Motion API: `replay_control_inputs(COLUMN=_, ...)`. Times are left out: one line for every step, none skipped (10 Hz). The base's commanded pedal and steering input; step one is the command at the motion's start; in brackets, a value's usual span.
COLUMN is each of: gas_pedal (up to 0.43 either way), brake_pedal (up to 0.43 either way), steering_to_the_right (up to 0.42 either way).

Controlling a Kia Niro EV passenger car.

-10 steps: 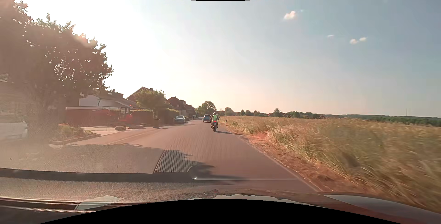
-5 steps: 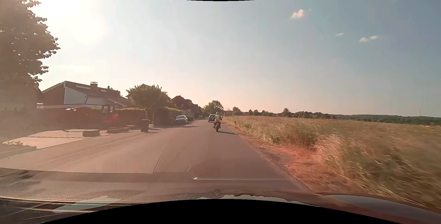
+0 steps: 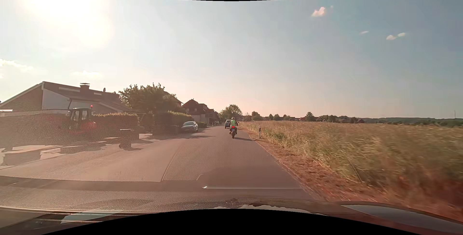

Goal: Follow the waypoints while adhering to traffic rules and regulations

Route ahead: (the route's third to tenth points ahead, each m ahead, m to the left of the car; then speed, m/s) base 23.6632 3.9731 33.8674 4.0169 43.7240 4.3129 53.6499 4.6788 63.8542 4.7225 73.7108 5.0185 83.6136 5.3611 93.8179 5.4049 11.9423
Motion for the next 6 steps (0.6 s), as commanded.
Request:
replay_control_inputs(gas_pedal=0.169, brake_pedal=0.0, steering_to_the_right=-0.022)
replay_control_inputs(gas_pedal=0.169, brake_pedal=0.0, steering_to_the_right=-0.018)
replay_control_inputs(gas_pedal=0.169, brake_pedal=0.0, steering_to_the_right=-0.016)
replay_control_inputs(gas_pedal=0.157, brake_pedal=0.0, steering_to_the_right=-0.014)
replay_control_inputs(gas_pedal=0.157, brake_pedal=0.0, steering_to_the_right=-0.007)
replay_control_inputs(gas_pedal=0.157, brake_pedal=0.0, steering_to_the_right=-0.001)
